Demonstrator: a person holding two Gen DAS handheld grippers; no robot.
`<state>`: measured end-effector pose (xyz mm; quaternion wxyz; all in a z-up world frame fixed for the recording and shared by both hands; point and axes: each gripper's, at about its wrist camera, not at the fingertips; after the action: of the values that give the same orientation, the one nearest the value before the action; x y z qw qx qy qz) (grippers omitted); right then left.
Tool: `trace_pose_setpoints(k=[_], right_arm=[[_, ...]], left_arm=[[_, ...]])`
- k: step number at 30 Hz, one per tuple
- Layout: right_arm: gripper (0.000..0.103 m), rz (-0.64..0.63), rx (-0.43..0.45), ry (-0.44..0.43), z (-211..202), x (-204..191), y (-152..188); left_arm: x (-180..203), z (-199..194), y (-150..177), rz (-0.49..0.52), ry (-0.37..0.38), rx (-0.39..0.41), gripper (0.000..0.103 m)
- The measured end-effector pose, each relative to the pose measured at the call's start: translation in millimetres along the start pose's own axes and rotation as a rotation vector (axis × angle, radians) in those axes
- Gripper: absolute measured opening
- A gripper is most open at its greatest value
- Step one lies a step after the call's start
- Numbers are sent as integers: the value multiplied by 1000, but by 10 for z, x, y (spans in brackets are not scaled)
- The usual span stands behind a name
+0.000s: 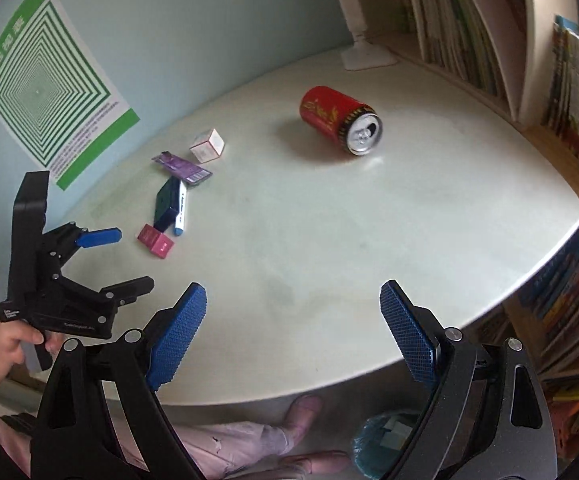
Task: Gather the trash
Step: 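Move both tools back toward the small box and red can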
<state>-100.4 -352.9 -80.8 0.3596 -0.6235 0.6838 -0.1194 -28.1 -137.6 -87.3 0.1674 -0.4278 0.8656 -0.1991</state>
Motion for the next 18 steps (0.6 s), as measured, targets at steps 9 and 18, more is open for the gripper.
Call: trace_pose_setpoints(k=[9,18], right_arm=[[88,-134,8,17,323,-216,-543],[88,-236,-45,25,725,77,-1097]], left_arm=[[-493,80,-223,-87,-39,14,96],[-806,425,-760,-151,-67,2,96]])
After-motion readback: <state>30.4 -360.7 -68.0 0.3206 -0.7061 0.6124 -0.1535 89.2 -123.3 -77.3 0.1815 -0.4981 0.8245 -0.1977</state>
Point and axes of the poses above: each gripper's, at about its wrist camera, not at the fingertips, and z roughly the way its jaws point, x to its right, y to its underside, and after that the axes turned 4 degrees about x, right-handed
